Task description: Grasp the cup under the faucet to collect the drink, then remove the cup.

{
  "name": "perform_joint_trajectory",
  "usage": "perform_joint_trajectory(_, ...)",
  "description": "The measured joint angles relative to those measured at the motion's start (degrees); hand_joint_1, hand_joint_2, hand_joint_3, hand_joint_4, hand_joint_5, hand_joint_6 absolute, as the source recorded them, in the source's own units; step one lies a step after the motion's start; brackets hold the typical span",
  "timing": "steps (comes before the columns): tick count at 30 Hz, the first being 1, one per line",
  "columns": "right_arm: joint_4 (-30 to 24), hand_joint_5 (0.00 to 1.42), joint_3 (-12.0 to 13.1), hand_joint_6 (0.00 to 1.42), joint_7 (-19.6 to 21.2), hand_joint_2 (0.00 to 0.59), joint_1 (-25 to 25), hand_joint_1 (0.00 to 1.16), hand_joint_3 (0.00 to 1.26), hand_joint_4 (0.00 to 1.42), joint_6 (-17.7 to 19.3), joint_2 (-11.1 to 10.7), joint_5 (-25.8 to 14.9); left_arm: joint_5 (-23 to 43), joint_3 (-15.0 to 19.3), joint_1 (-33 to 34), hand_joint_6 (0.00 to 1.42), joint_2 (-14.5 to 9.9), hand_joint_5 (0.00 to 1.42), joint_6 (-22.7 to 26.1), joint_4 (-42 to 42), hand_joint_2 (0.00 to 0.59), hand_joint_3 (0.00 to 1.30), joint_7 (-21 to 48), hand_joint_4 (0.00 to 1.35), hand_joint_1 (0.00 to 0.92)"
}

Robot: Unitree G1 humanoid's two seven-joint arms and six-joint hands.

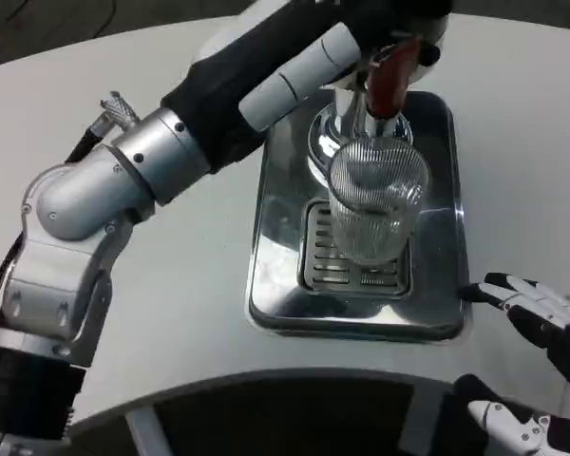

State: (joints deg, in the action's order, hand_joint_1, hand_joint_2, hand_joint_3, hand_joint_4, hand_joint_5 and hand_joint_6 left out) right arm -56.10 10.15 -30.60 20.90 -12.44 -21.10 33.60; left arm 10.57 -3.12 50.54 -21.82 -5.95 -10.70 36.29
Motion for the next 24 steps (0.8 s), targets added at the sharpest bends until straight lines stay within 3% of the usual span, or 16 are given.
perform_joint_trajectory(24, 0.25, 0.03, 0.03, 0.00, -0.03, 0.420, -1.54, 0.49, 0.16, 0.05, -1.17, -0.20, -0.62, -6.76, -2.72, 2.06, 0.13, -0.07, 0.17, -10.35, -6.77, 0.094, 0.18, 2.41, 0.08, 0.000)
